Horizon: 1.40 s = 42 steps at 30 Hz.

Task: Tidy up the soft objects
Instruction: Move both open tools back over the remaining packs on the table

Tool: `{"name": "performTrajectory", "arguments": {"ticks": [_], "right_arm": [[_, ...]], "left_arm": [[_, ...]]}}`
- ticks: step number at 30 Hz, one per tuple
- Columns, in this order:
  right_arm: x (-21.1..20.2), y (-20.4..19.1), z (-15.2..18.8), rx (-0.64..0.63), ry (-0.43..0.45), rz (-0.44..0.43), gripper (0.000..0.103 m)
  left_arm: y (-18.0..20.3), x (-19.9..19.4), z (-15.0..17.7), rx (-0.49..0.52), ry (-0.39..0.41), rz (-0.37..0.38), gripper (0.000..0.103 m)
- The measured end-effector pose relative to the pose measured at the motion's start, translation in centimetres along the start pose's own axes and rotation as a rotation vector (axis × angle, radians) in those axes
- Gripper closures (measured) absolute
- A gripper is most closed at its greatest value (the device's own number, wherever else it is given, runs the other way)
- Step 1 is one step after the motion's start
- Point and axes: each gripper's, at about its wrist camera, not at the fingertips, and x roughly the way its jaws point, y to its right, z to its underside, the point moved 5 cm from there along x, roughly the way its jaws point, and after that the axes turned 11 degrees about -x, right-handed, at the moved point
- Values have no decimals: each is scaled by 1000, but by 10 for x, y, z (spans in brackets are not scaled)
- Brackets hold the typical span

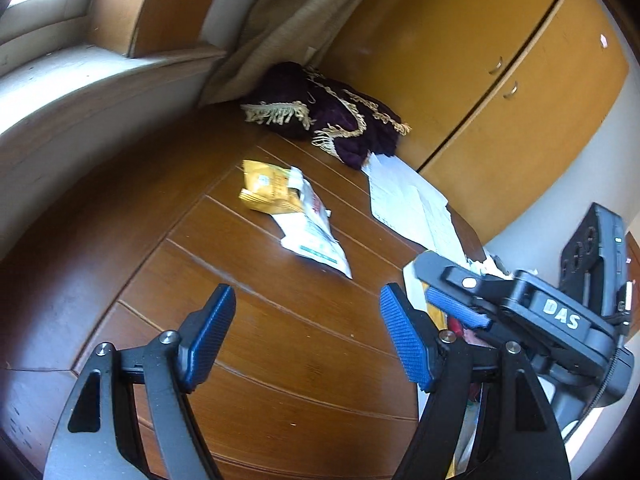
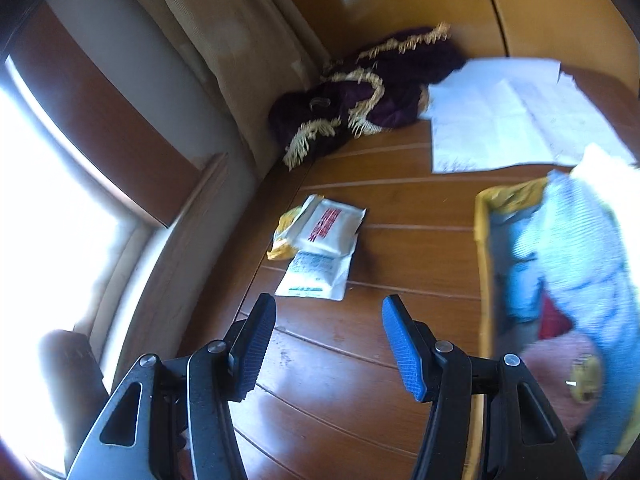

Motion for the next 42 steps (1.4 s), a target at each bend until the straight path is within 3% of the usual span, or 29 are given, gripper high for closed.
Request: {"name": "performTrajectory", "arguments": {"ticks": [7, 10, 22, 26, 42], "right_arm": [[38, 2, 1, 52, -56, 33, 44], [50, 5, 0, 72, -68, 34, 36], [79, -1, -10, 22, -97, 147, 34], [85, -6, -9, -1, -104, 114, 34], [80, -12, -12, -11, -102, 126, 34]], "left_arm": [[-14, 3, -7, 5, -6, -18, 28], [-18, 2, -11, 9, 4, -28, 28], [-36, 5, -20, -17, -7, -34, 28], [-39, 4, -21, -24, -2, -31, 28], [-44, -8, -24, -42, 23, -18, 28]]}}
